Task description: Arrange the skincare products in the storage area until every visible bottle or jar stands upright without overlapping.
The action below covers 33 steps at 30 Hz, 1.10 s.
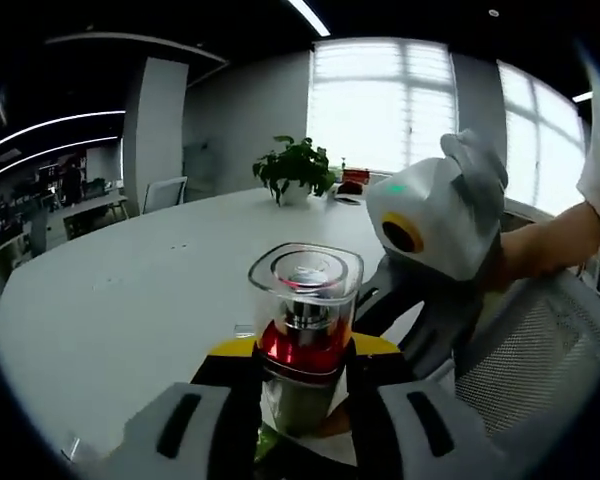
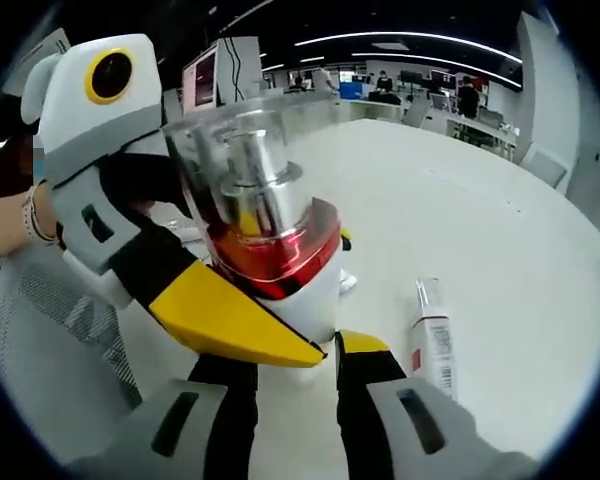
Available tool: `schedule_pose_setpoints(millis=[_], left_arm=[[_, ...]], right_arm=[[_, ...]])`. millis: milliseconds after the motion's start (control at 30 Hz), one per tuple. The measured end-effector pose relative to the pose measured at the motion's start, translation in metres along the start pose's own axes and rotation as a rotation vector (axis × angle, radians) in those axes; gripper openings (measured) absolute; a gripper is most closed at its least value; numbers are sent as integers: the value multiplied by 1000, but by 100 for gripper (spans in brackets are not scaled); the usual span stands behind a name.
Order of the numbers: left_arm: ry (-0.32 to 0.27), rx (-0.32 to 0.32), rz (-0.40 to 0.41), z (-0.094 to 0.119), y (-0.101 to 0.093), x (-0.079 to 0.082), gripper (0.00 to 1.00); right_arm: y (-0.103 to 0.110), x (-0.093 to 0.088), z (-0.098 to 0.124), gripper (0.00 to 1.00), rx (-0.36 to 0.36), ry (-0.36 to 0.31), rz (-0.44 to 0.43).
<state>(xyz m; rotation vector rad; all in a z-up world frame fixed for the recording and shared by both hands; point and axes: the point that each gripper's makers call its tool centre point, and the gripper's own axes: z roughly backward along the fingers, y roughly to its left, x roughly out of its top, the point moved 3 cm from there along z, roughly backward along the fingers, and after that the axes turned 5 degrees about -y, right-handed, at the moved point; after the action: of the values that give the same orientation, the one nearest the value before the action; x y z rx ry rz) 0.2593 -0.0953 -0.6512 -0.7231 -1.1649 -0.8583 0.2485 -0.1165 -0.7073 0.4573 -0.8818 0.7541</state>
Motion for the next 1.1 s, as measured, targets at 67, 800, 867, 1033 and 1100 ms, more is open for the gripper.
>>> schedule_pose_setpoints(millis=[67,800,867,1033,1100], left_arm=[[-5,-3,-3,-1,1,0,26],[-62,-13,-20,-8,10,5,32],[-61,-6,-26,-7,11,5,38],[-60,-4,-39,-3,11,7,42],[-55,4,-37,0,12,7,44]], right_arm=[[-1,0,0,29,-5,-1,3],[-6,2,-3,30,-40,-3,123],[-6,3,-3,30,-39,-6,126],[-6,6,-1,32,-44,-25,117],[-7,6,-1,32,-47,-24,124]])
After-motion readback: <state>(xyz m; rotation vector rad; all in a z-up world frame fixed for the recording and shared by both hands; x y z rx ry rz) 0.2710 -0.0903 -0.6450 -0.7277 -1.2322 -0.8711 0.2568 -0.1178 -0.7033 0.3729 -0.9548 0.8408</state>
